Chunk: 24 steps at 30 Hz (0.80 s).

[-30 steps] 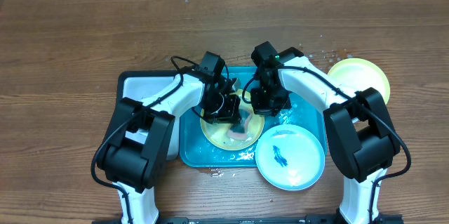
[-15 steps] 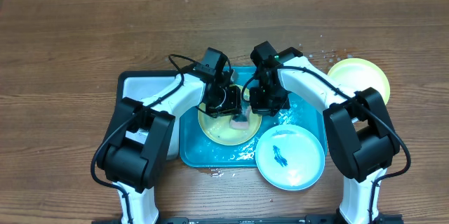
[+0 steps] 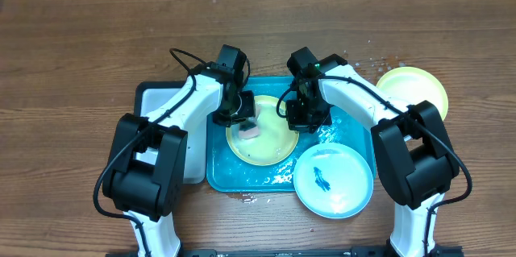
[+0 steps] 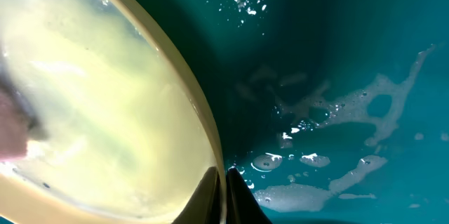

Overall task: Clean dirty plates on tray and stack at the side
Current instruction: 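Scrub the yellow plate surface with the sponge in the left gripper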

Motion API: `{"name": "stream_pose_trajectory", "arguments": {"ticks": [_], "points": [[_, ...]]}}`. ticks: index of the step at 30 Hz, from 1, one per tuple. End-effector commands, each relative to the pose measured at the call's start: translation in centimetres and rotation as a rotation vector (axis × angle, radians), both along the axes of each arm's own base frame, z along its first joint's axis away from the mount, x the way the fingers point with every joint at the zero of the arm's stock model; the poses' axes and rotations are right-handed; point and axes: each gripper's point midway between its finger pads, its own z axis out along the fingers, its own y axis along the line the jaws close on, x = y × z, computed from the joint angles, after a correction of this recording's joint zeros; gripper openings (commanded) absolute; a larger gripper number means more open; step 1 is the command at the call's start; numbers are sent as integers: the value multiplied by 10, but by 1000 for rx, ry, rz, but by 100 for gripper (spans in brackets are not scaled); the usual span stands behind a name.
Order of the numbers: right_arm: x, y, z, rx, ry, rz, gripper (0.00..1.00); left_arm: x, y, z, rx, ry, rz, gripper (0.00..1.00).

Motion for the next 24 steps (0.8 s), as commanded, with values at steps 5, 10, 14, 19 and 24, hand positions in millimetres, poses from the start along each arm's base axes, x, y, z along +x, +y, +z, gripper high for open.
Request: {"name": "stream_pose_trajectory", "arguments": {"ticks": [5,10,14,19,24], "points": [[9,0,17,3,-51,-2,4,-52,56,-31,204,207,-113,4],[9,-1,17,3,-51,-2,4,-59,4,-17,-108,224,-237,4],[9,0,17,4,-52,-2,4,-54,-23,-5,-269,206,-236,4],[9,-1,17,3,-51,-2,4,-44,-52,4,-393,173,-204,4],[9,-1,17,3,-50,-2,4,-35,-75,6,-417,128,-186,4]]}}
